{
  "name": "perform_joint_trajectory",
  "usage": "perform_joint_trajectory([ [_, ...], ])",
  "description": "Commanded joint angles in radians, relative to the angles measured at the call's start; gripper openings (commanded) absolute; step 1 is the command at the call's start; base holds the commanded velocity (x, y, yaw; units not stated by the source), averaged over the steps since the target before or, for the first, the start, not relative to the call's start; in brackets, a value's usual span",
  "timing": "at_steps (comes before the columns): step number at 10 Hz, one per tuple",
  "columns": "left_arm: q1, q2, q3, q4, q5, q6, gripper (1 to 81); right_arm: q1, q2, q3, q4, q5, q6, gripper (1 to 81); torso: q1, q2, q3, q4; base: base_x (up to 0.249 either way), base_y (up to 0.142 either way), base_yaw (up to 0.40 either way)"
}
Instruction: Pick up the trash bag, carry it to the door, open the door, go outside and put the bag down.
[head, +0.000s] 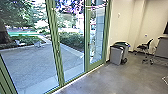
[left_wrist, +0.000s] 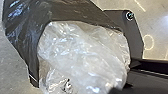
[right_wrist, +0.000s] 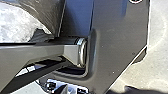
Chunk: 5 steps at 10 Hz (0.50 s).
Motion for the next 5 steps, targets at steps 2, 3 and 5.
perform_joint_trajectory([
  [2, -0.059, 0.000, 0.004, 0.003, 0.060, 0.005, 1.0, 0.048, 0.004, 0.001, -0.004, -0.065, -0.001, 81.1, 0.000, 0.000, 0.000, 0.000, 0.139, -0.075, 0.000],
  [3, -0.059, 0.000, 0.004, 0.003, 0.060, 0.005, 1.0, 0.048, 0.004, 0.000, -0.004, -0.066, -0.001, 81.1, 0.000, 0.000, 0.000, 0.000, 0.137, -0.073, 0.000],
  [5, -0.059, 0.000, 0.004, 0.003, 0.061, 0.005, 1.0, 0.050, 0.004, 0.001, -0.004, -0.066, -0.001, 81.1, 0.000, 0.000, 0.000, 0.000, 0.136, -0.072, 0.000],
])
